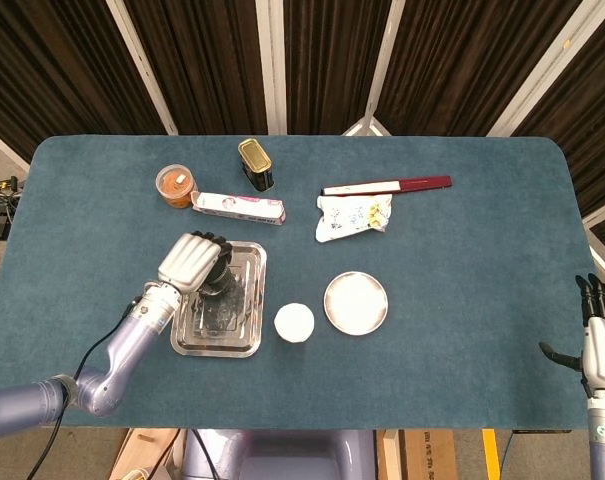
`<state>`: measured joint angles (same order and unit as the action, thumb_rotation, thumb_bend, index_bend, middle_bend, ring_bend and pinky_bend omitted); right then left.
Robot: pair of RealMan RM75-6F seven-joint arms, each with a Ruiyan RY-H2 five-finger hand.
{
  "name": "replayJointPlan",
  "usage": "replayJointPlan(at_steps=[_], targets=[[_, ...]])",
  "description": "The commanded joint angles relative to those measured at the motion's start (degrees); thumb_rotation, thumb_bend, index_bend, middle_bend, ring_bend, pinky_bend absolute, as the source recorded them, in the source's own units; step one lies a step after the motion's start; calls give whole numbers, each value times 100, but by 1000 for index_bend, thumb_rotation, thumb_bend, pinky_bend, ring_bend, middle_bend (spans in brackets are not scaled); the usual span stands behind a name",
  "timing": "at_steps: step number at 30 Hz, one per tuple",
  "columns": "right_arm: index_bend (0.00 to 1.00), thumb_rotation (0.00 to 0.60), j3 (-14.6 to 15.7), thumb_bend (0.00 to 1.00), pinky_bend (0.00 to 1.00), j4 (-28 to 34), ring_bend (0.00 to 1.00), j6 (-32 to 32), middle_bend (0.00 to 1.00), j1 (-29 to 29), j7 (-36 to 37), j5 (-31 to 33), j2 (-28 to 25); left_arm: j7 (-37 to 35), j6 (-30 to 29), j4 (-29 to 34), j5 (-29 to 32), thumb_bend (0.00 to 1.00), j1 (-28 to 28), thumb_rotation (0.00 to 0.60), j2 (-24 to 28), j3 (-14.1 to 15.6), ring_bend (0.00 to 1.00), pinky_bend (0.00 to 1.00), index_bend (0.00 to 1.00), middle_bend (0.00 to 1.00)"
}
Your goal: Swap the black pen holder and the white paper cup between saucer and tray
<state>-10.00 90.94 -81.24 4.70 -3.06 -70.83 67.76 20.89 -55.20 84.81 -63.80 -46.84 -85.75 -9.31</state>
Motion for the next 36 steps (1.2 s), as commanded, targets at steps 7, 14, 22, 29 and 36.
replayJointPlan(at_steps=[7,14,22,29,36], targets=[[27,600,8,0,0,8,31,34,0,-10,70,-6,-58,-65,268,-274,-64,189,-1,600,-121,182,173,341,416,215],[27,600,21,0,0,58,31,42,0,-23,61,-5,-110,71,391,22,91,41,-46,600,47,158,0,201,287,35],[27,600,22,0,0,66,31,3,0,-36,51,-28,-126,-117,-132,916,-261,31,156,600,514,35,0,119,237,0],[27,600,86,0,0,-31,29,92,0,11,114,-163,-113,49,-2626,1777,-2237,30,1358,600,1299,498,0,92,220,0],[27,600,274,0,0,110,0,512,0,475,378,-1106,-223,-347,-4354,731,-3053,31,2845,600,1321,1372,0,82,219,0]])
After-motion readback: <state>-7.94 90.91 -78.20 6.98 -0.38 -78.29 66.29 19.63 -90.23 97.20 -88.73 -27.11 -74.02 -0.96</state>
